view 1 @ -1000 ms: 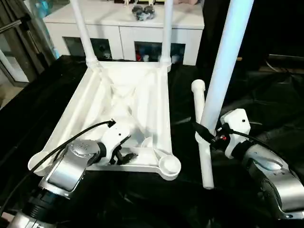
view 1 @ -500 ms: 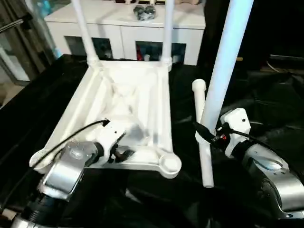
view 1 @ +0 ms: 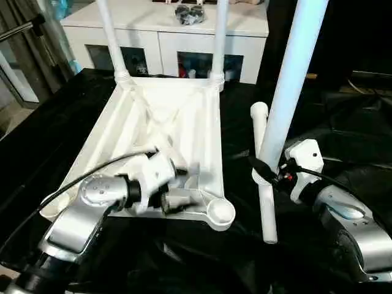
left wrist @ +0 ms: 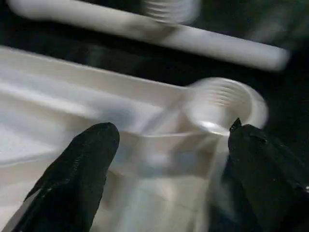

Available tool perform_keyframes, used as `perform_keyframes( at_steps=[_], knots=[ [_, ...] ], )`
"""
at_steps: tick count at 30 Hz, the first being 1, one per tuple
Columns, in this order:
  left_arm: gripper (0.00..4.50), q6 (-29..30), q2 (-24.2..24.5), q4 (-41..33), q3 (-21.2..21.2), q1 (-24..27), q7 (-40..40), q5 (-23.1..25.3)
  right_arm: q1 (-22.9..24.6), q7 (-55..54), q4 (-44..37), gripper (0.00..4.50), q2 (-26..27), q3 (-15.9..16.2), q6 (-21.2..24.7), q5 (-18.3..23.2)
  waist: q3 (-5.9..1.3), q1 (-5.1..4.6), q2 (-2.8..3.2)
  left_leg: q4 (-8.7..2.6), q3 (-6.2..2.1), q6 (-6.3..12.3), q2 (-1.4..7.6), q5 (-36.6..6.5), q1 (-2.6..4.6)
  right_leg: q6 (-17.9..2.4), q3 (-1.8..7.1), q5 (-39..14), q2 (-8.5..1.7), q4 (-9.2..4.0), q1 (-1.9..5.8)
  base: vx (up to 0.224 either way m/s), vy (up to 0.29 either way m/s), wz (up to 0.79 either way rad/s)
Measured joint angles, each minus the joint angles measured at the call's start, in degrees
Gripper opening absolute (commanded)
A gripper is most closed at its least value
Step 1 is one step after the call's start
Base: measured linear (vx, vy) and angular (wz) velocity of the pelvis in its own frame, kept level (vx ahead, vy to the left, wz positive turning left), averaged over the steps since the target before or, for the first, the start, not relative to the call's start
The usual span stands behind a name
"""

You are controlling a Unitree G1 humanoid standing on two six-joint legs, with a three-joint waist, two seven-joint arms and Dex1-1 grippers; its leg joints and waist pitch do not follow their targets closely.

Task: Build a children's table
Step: Insert table leg to table base

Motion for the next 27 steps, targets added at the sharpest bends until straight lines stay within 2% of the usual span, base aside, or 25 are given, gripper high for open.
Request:
perform_keyframes(
  at_steps=[4,6,9,14,19,27],
  knots=[
    [3.77,0.63,1.48,0.39,-2.53,1.16,-4.99,-1.17,0.0,0.0,0.0,1.9,-0.02,0.0,-0.02,0.0,0.05,0.04,0.08,0.0,0.0,-0.03,0.01,0.02,0.16,-0.01,-0.01,0.0,0.0,0.04,-0.02,0.0,0.0,0.0],
    [3.47,1.67,2.26,0.2,-3.04,1.49,-6.32,-2.01,0.02,0.0,0.0,1.9,-0.14,0.0,-0.09,0.0,0.03,0.04,0.13,0.0,0.0,-0.03,0.02,0.02,0.16,-0.01,-0.01,0.0,0.0,0.04,-0.01,0.0,0.0,0.0],
    [3.36,1.73,2.29,0.39,-3.22,1.6,-6.19,-2.04,0.1,0.0,0.0,1.9,-0.31,0.0,-0.13,0.01,0.05,0.01,0.18,0.01,0.01,-0.03,0.01,0.02,0.16,-0.01,-0.01,0.0,0.0,0.04,0.01,0.0,0.0,0.0],
    [2.84,1.81,1.24,3.1,-2.65,0.63,-6.91,-3.62,0.1,0.03,0.0,1.9,-0.33,0.0,-0.17,0.01,0.04,0.02,0.18,0.01,0.03,-0.03,0.01,0.02,0.16,-0.01,0.01,0.01,0.0,0.05,0.05,0.0,0.0,0.0],
    [2.38,0.18,0.69,11.19,-2.98,-3.37,-8.44,-3.2,0.1,0.1,0.01,1.9,-0.33,0.03,-0.22,0.01,0.02,0.09,0.21,0.01,0.03,-0.05,0.02,0.04,0.17,-0.02,0.0,0.01,0.0,0.11,0.06,0.0,0.0,0.0],
    [1.77,-3.21,0.25,17.11,-4.3,-7.3,-9.1,-0.89,0.1,0.03,-0.03,1.9,-0.35,0.02,-0.22,0.02,0.02,0.07,0.33,0.01,0.03,-0.06,0.02,0.04,0.16,-0.02,0.01,0.01,0.0,0.07,0.04,0.0,0.0,0.0]
  ],
)
